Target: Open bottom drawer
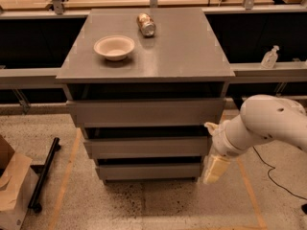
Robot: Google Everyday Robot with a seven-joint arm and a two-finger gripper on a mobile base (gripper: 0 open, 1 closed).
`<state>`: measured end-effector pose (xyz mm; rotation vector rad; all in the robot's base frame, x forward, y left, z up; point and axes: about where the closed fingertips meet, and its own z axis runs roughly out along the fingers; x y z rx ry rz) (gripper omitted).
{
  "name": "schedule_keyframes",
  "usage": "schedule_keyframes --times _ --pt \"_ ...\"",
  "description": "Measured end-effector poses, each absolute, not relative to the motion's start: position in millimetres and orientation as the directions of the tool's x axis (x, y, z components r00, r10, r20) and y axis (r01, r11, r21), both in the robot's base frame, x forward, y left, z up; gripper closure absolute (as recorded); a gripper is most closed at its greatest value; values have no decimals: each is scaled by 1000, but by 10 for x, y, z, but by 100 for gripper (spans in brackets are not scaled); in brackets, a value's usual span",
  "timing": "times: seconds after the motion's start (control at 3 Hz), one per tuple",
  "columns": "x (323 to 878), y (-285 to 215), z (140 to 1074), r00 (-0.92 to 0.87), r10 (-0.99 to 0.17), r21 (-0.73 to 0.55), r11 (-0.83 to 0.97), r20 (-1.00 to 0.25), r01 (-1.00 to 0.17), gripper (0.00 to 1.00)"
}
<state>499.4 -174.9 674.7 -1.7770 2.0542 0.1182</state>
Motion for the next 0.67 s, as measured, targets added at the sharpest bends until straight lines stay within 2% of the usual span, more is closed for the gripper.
schedule_keyframes --times 0.33,0.67 --pt "5071 -1803 6223 -146 -922 -169 218 -359 -961 0" --pt "5077 -1804 6152 -154 -920 -161 224 -361 -961 0"
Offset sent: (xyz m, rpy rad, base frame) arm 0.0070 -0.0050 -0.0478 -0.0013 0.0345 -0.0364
